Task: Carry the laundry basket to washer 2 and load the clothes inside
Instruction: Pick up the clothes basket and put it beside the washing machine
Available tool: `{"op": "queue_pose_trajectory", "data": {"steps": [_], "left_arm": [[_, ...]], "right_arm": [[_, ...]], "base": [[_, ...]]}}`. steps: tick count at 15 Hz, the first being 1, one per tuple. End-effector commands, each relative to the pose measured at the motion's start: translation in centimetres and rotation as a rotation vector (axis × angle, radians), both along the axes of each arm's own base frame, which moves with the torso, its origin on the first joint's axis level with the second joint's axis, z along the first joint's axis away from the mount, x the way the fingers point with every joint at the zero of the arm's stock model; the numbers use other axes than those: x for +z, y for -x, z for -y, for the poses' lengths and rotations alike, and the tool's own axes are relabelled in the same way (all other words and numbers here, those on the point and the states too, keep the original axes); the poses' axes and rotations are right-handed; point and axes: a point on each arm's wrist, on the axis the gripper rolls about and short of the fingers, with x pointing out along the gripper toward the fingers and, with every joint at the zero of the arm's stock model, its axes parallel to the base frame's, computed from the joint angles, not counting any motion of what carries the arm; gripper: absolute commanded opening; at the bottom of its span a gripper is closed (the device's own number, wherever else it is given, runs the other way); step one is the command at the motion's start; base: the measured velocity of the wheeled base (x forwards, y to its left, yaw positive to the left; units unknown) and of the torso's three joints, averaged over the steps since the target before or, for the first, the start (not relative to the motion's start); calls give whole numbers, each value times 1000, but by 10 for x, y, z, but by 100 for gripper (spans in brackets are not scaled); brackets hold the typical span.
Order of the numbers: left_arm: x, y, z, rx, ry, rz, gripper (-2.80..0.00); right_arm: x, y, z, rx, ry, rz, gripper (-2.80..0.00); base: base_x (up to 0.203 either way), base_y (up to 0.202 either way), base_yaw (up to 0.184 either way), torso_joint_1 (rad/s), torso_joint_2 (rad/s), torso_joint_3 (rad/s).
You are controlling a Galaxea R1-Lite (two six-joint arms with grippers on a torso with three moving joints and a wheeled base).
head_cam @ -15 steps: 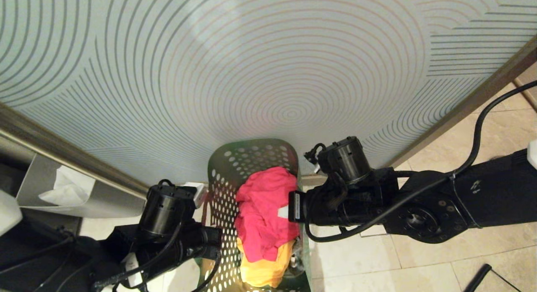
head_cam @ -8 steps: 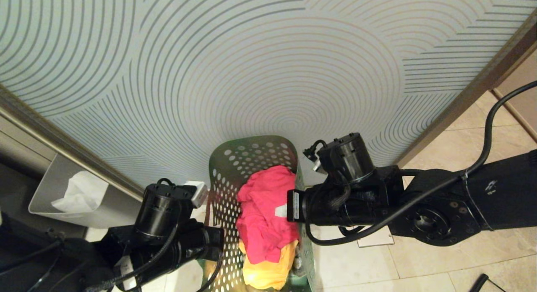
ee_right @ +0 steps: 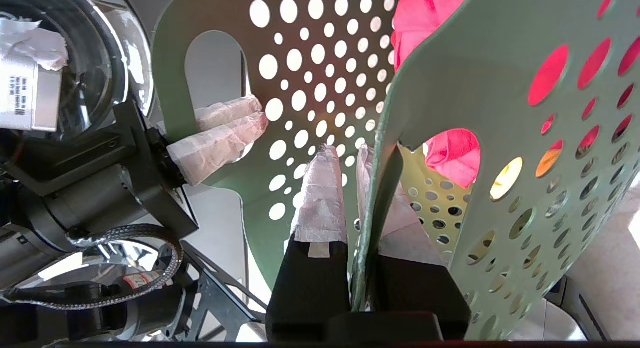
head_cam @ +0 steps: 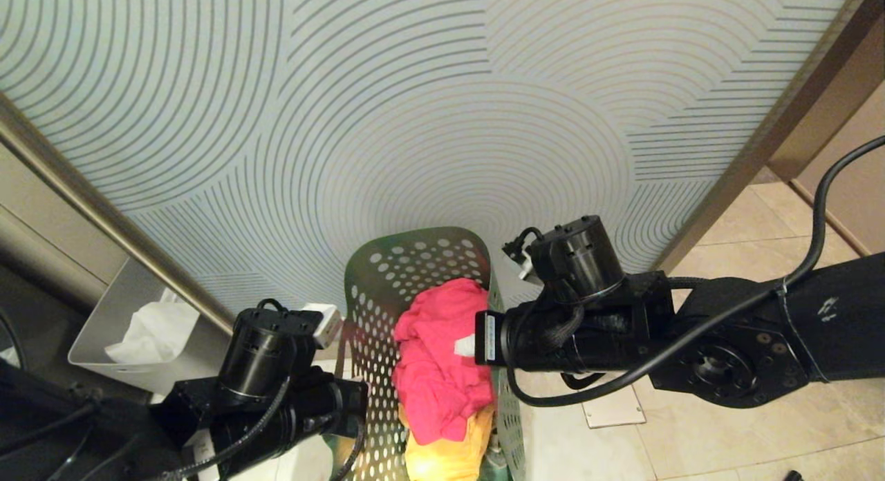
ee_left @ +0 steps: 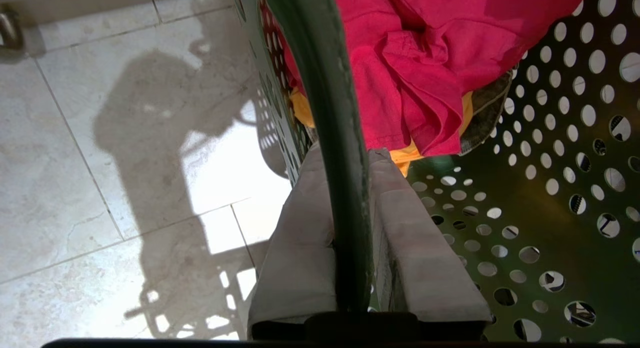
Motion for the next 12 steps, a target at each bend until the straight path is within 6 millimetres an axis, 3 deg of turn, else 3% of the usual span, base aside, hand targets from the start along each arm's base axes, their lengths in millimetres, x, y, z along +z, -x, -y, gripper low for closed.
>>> {"op": "queue_pose_trajectory", "data": {"steps": [1,12], "left_arm": [[-1,-1,0,2,0,1,-280],[-7,-2,6,-14,-15,-15,-280]], "right_arm": [[2,0,0,-1,-8,4,-280],[-1,6,0,15,1,-2,-280]], "base": [[0,0,0,-5,4,203],[0,0,0,0,1,204]]}}
